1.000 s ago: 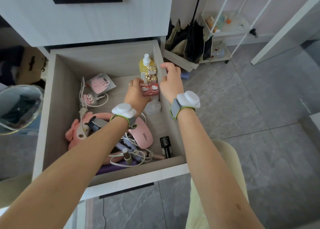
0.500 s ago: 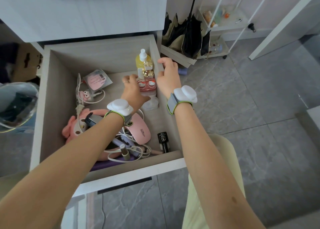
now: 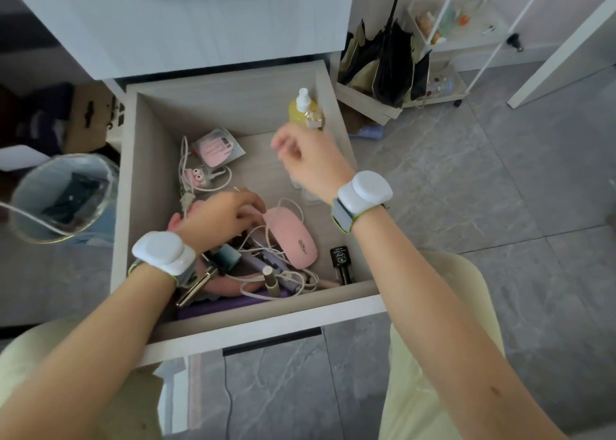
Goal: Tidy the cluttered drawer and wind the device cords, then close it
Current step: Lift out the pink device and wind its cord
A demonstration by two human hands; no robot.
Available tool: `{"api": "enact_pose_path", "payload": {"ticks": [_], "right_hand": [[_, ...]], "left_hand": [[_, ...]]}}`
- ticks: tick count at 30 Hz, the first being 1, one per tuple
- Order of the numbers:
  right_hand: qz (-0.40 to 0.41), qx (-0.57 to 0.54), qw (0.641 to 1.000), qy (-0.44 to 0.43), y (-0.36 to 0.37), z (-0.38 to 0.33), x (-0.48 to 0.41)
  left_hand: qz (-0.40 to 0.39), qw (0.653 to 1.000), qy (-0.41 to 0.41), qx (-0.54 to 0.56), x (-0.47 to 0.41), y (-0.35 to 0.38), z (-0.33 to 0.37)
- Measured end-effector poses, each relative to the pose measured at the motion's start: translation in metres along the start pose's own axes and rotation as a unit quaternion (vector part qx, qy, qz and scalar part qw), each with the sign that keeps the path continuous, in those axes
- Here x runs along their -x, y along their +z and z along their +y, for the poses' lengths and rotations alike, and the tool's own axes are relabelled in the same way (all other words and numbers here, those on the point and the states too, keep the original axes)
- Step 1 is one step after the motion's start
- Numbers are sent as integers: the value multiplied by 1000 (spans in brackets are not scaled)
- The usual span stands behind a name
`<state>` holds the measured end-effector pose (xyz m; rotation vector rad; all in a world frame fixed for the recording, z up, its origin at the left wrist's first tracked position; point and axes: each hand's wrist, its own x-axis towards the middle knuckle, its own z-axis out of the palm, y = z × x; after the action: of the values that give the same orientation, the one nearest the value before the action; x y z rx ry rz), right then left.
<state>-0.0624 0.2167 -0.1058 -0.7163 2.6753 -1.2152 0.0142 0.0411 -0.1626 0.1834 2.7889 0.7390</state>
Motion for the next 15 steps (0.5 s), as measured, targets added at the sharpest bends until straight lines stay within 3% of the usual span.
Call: {"api": "enact_pose_path", "payload": {"ticks": [1,3,5,8,15], "right_hand": [[-110,84,990,30,6,4,4],[-295,213,930,55,22,6,10],[-374,266,885,73,26,6,18],[-408,273,865,97,27,7,20],[-403,299,854,138,54,28,17]], "left_hand": [[7,1000,-4,5,-2,-2,-3],[33,999,-37,1,2,-9,-11],[66,996,-62,-4,1,-13,-14],[97,993,-68,-11,3,-13,-14],[56,996,-59,-24,2,-7,-4]]}}
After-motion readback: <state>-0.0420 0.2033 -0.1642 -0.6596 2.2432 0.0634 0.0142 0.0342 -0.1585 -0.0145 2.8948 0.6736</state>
